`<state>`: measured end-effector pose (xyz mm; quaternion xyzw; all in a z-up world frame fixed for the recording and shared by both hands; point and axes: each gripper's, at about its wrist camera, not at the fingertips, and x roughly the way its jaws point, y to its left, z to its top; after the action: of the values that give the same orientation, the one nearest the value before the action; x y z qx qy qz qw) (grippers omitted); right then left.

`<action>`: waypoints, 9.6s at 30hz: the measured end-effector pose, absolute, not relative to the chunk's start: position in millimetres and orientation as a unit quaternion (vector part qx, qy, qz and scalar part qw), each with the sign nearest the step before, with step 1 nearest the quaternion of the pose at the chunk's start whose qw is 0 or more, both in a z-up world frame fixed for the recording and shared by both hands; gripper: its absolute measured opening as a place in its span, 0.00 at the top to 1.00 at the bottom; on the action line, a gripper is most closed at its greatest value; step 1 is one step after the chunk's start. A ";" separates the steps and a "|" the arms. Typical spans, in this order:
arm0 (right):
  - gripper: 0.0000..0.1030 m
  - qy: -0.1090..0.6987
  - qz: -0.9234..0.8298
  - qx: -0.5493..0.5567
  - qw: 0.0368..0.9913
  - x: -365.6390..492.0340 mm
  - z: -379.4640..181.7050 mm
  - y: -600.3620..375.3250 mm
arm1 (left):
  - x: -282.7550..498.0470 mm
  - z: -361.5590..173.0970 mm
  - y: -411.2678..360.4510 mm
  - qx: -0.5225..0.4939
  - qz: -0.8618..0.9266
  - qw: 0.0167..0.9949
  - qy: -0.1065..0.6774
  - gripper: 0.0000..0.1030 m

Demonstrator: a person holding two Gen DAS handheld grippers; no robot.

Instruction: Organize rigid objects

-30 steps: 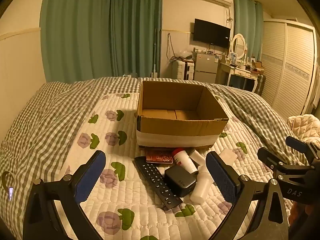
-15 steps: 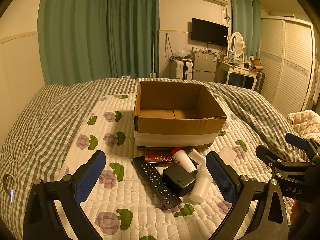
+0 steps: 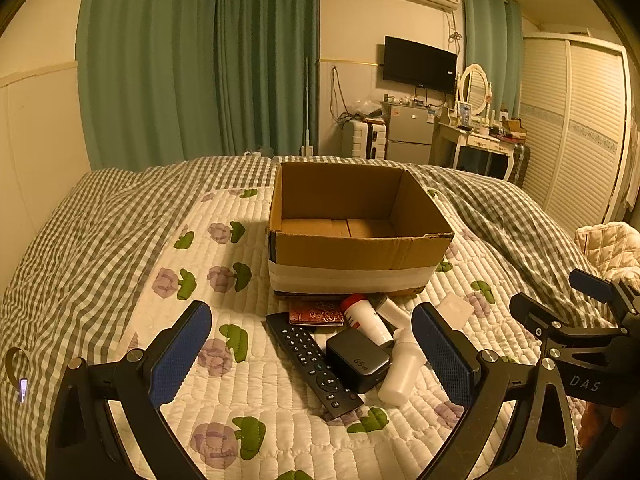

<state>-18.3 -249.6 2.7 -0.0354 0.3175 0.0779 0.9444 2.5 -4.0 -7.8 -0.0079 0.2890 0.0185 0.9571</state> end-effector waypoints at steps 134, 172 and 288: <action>0.59 0.501 0.271 -0.114 0.814 63.5 -111.0 -107.3 | 94.1 -125.5 55.2 -0.021 -0.036 0.850 0.525 0.80; 0.59 0.365 0.198 -0.031 0.909 199.5 14.6 -186.3 | 225.4 -8.5 16.8 0.010 -0.027 0.913 0.406 0.81; 0.50 0.346 0.225 -0.132 0.901 85.2 83.1 -201.6 | 118.6 48.8 2.1 0.001 -0.009 0.924 0.381 0.61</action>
<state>85.2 -201.6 83.1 -0.1315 0.3462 0.2246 0.9013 118.6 2.1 48.8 0.0010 0.3811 -0.0087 0.9245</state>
